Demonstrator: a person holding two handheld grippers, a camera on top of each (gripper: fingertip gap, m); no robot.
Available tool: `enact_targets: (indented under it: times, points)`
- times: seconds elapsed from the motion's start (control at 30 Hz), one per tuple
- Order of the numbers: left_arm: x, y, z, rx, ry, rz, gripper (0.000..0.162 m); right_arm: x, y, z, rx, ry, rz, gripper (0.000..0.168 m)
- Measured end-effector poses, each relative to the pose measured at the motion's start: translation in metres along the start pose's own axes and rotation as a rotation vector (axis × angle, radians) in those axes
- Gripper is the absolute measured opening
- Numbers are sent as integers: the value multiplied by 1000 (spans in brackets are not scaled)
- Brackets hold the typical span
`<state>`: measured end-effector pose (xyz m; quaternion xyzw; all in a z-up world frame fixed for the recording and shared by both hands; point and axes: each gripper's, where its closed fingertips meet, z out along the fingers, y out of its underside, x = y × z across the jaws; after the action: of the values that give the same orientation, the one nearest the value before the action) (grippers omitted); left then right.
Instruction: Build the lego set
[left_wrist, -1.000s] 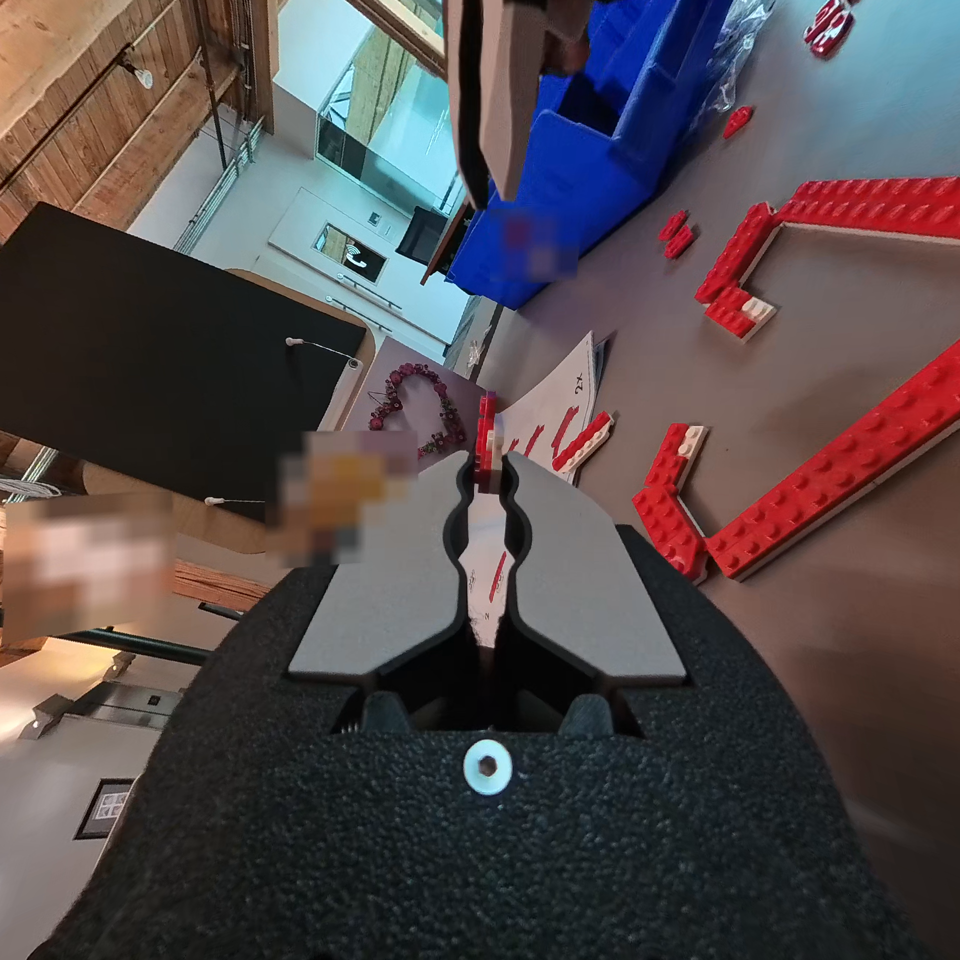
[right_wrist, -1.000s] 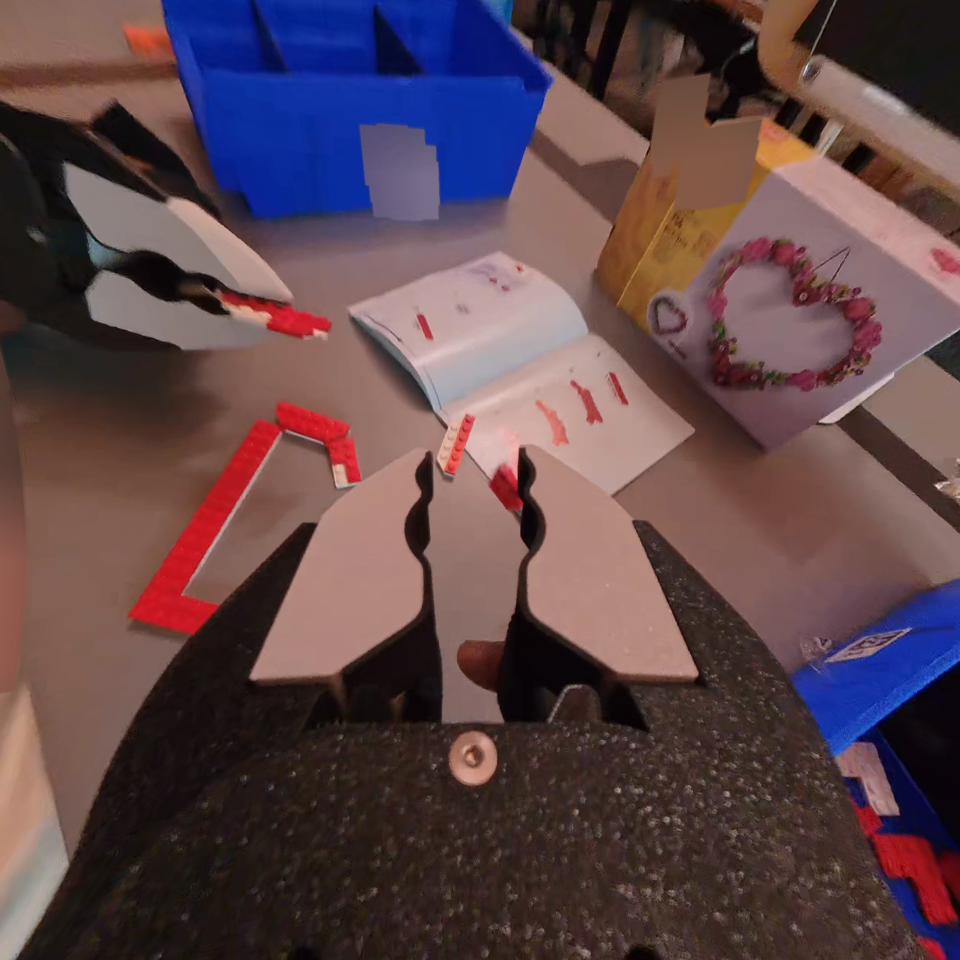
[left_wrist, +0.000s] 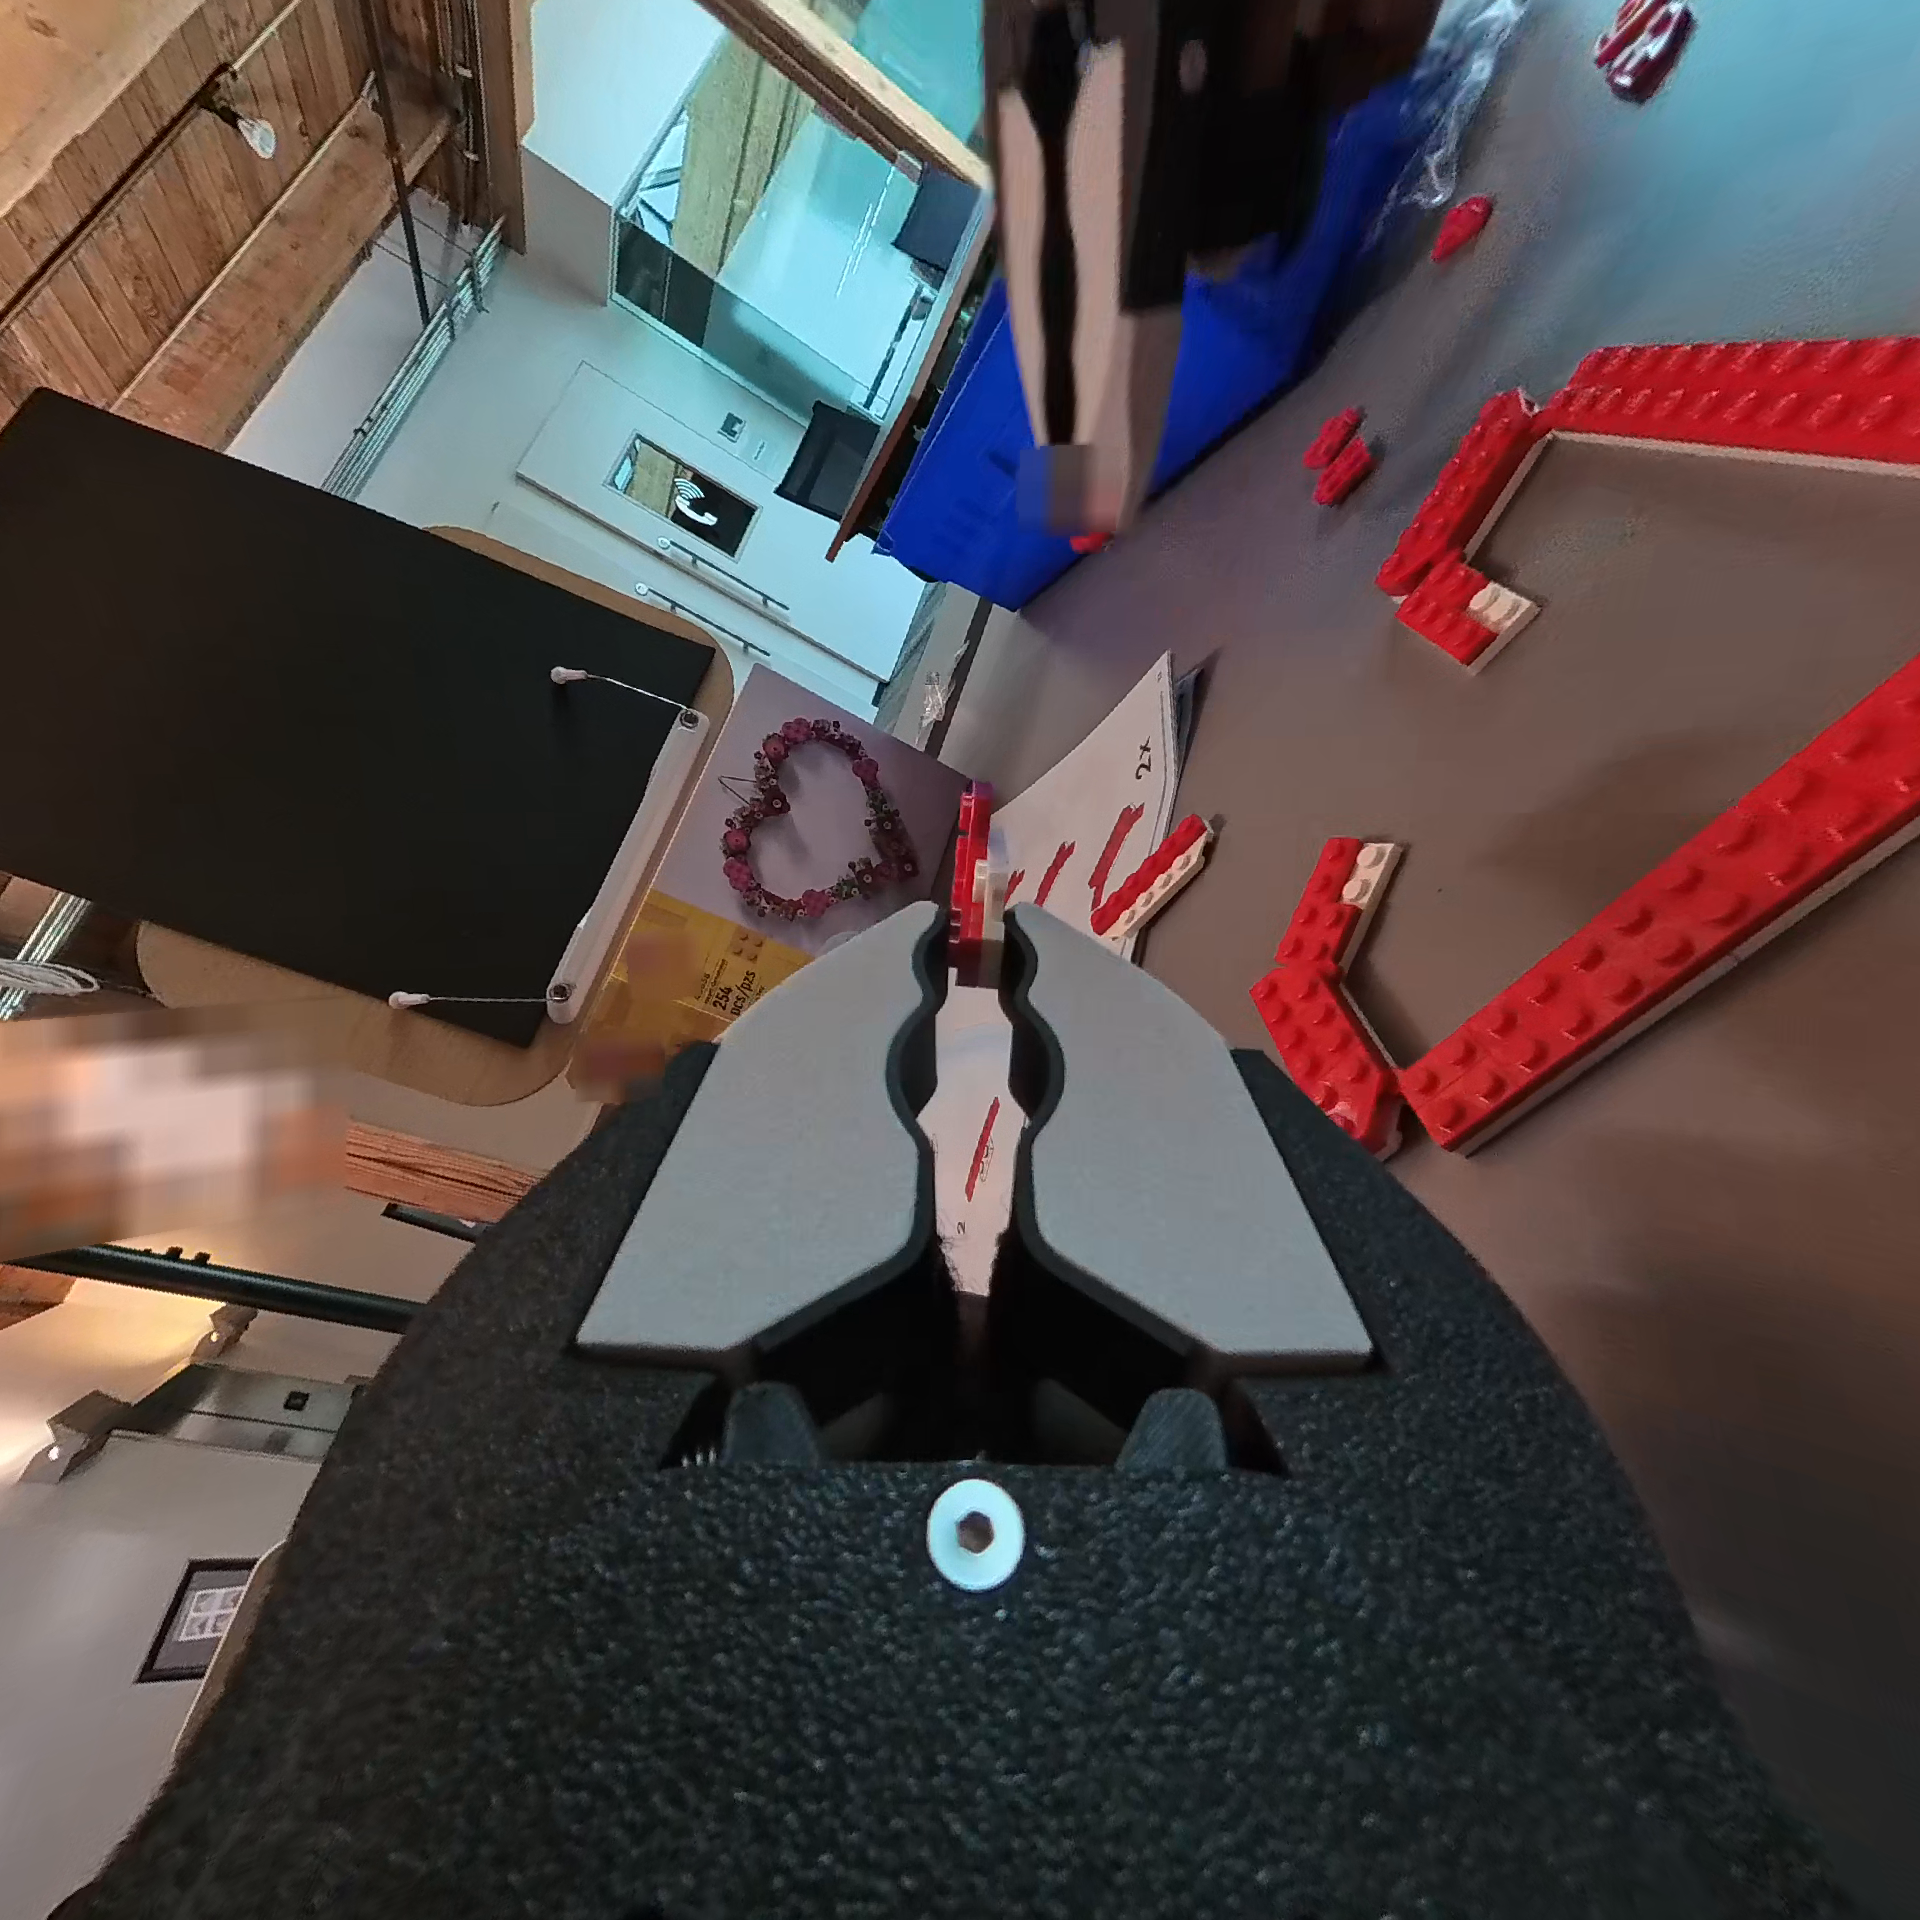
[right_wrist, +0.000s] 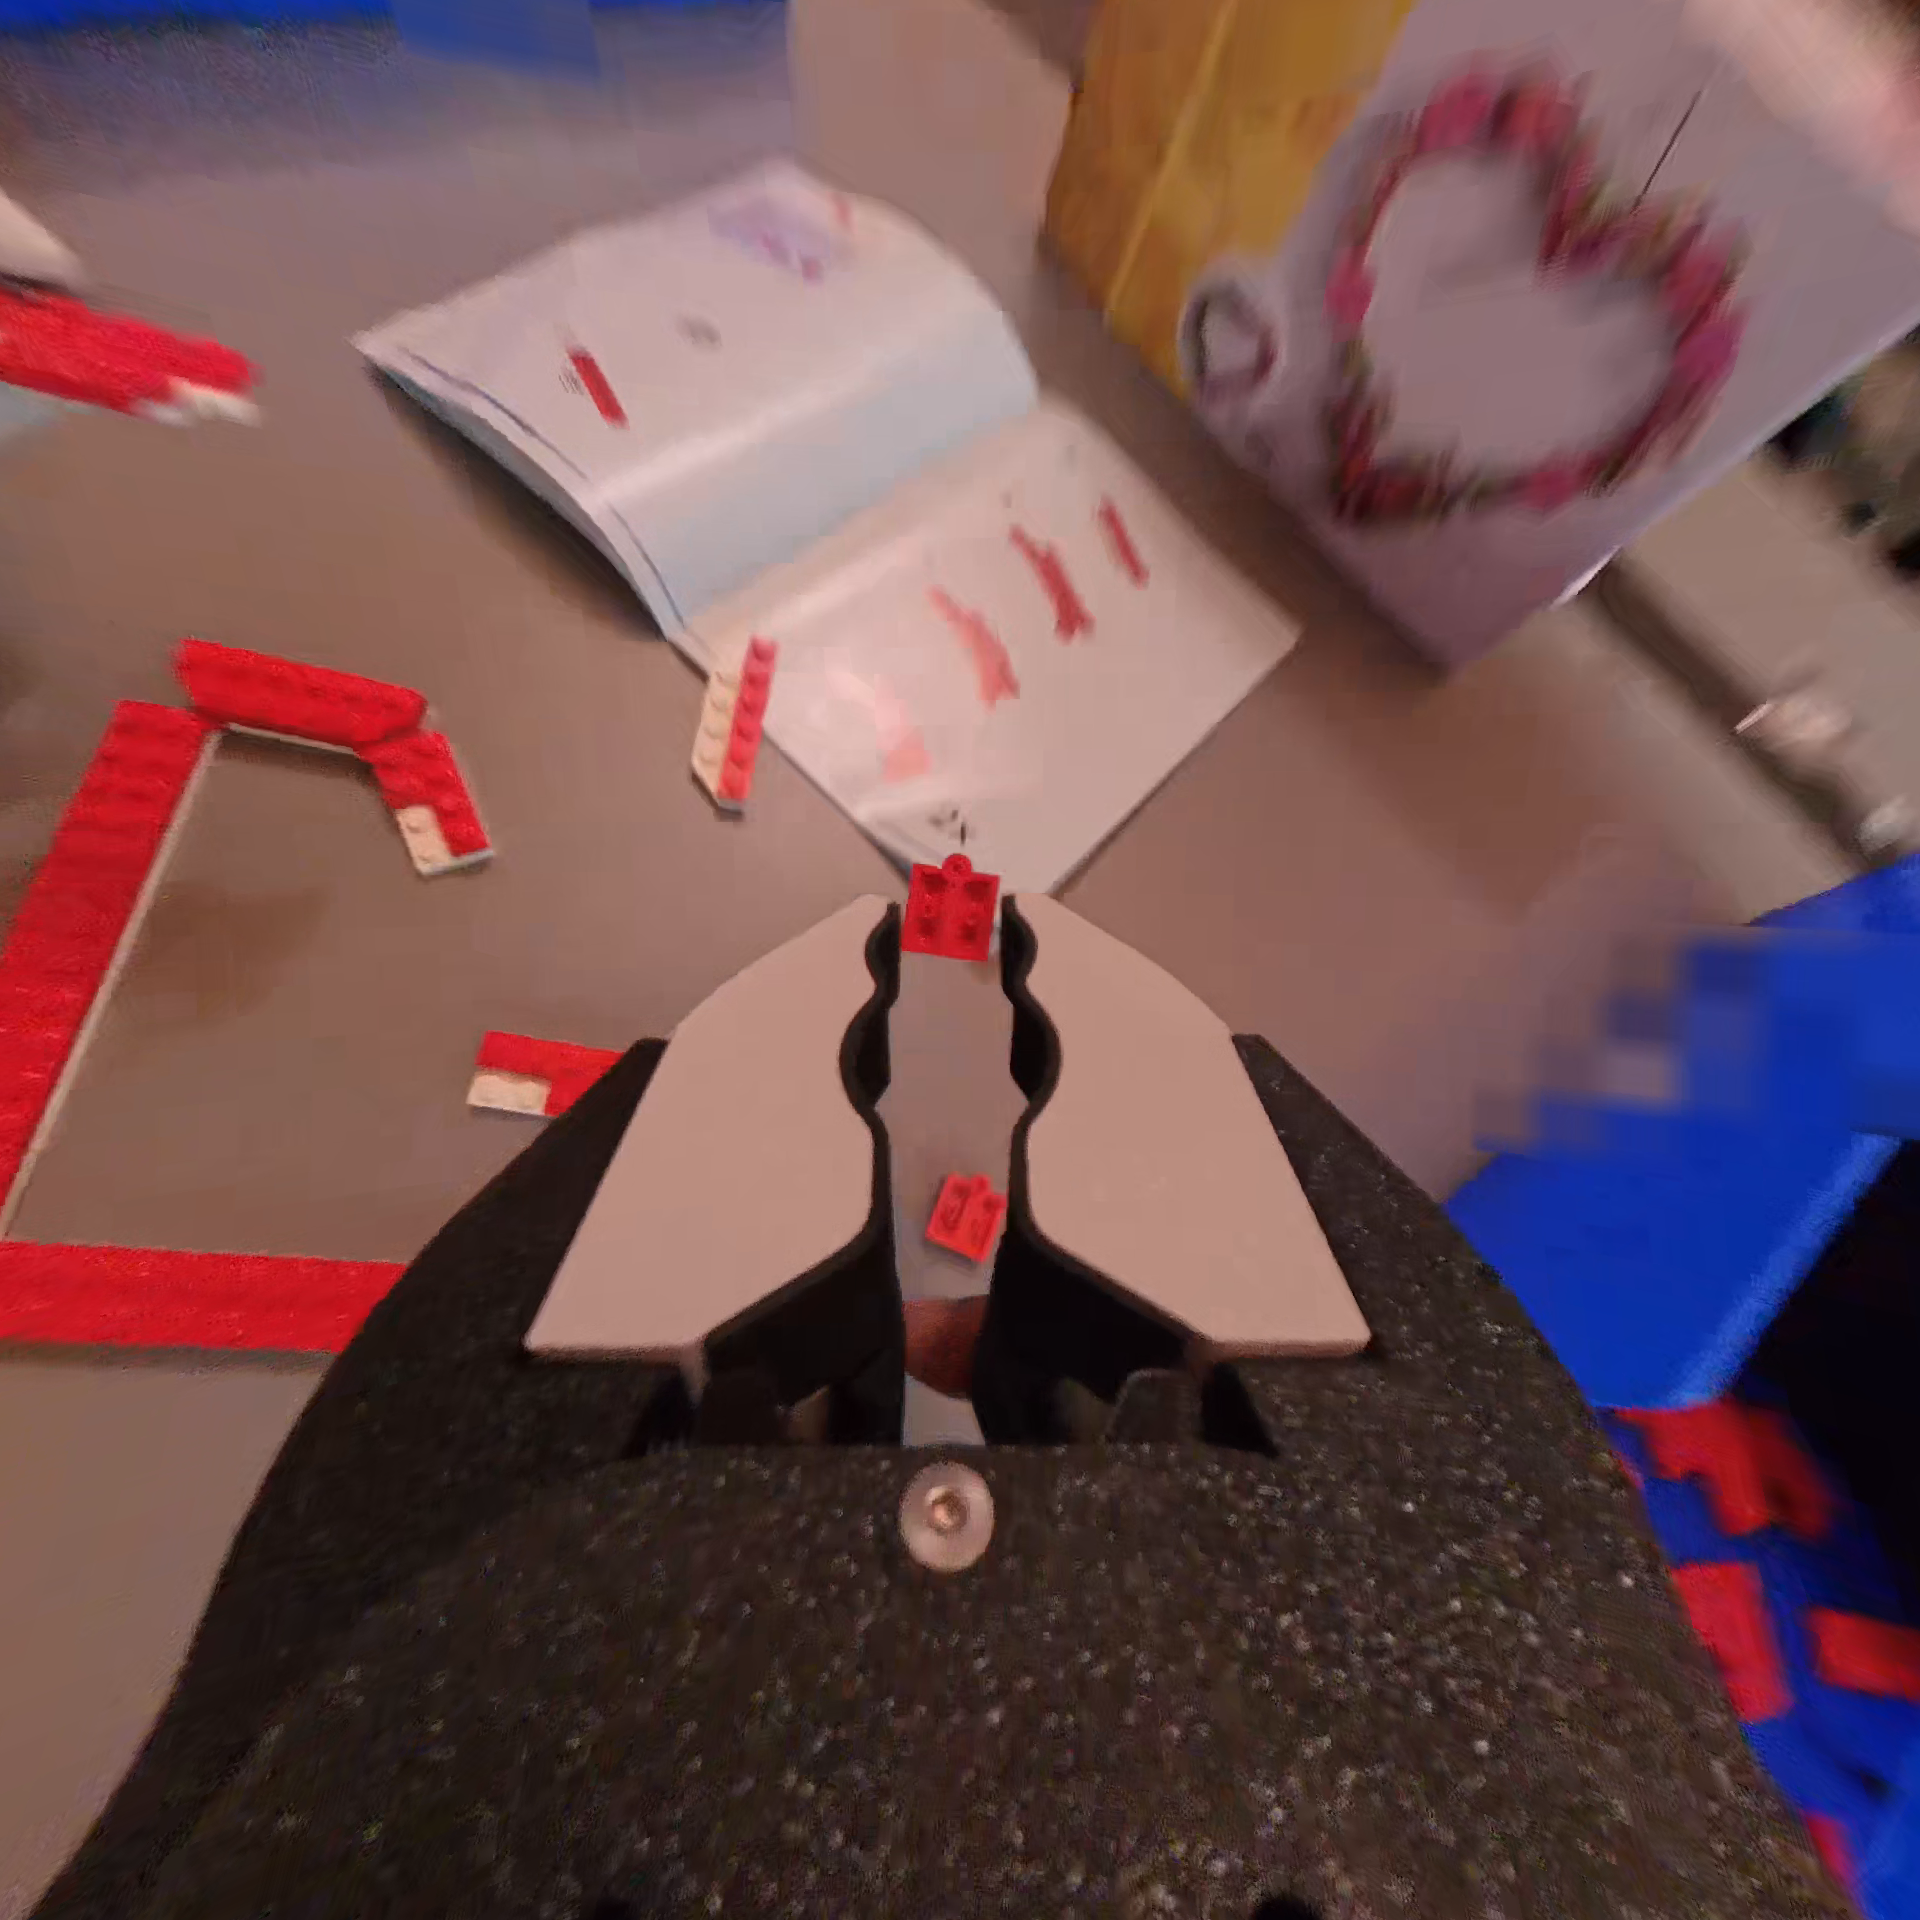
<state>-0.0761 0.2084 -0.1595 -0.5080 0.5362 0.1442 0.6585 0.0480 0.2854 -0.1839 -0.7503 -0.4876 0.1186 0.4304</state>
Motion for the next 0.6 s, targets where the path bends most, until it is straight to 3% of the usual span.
enact_targets:
  times: [0.07,0.23,0.33,0.47,0.6]
  points:
    - [0,-1,0,2,1,2,8,2,-18,-17,59,51,-81,35]
    - [1,0,1,-1,3,3,8,3,-27,-36,132,48,-61,29]
    - [1,0,1,-2,3,2,8,0,-5,-27,55,10,-46,27]
    - [2,0,1,-3,8,6,8,-35,25,-5,-101,-172,-24,22]
    - [1,0,1,-3,6,2,8,-58,33,17,-189,-267,1,22]
